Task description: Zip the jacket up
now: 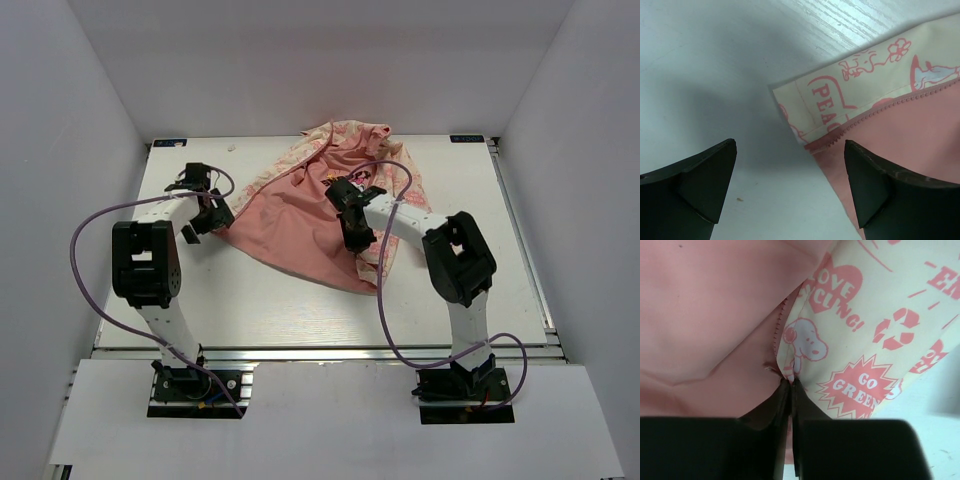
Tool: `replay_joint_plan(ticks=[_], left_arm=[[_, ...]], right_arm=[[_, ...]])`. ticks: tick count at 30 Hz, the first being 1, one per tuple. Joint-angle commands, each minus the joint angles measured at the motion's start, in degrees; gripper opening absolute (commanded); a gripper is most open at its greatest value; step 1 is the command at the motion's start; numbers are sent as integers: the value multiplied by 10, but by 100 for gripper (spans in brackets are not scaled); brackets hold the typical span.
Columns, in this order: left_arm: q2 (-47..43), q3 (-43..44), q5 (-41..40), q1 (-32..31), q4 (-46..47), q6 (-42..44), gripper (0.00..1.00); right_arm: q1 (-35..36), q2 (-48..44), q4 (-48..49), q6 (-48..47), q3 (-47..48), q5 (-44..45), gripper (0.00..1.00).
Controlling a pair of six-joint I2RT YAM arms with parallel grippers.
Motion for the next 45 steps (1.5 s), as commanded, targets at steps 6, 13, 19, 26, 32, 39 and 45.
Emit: replay_joint_plan(ticks=[6,13,19,26,32,39,45], left_arm=[[-14,21,-4,0,20,-4,93],[0,26,77,0,60,27,54],[-8,11,138,0,84,50,0],[-130,-45,206,-16,134,43,0],[-209,-74,108,-125,83,29,0],[-158,-5,-87,-94,-54,-56,98],[-94,19,-48,-39,-14,-57,96]], right_arm=[[-2,-82,20,-3,-3,-25,0],[-22,-114,44,-5,-12,-107,0],[-48,-181,91,-11,-92,-184,0],[-74,-269,112,-26,-209,-189,4],[-95,-310,155,-11,-304,-200,20],[-96,-350,161,-26,-321,-208,89],[-96,-349,130,-39,-286,-184,89]])
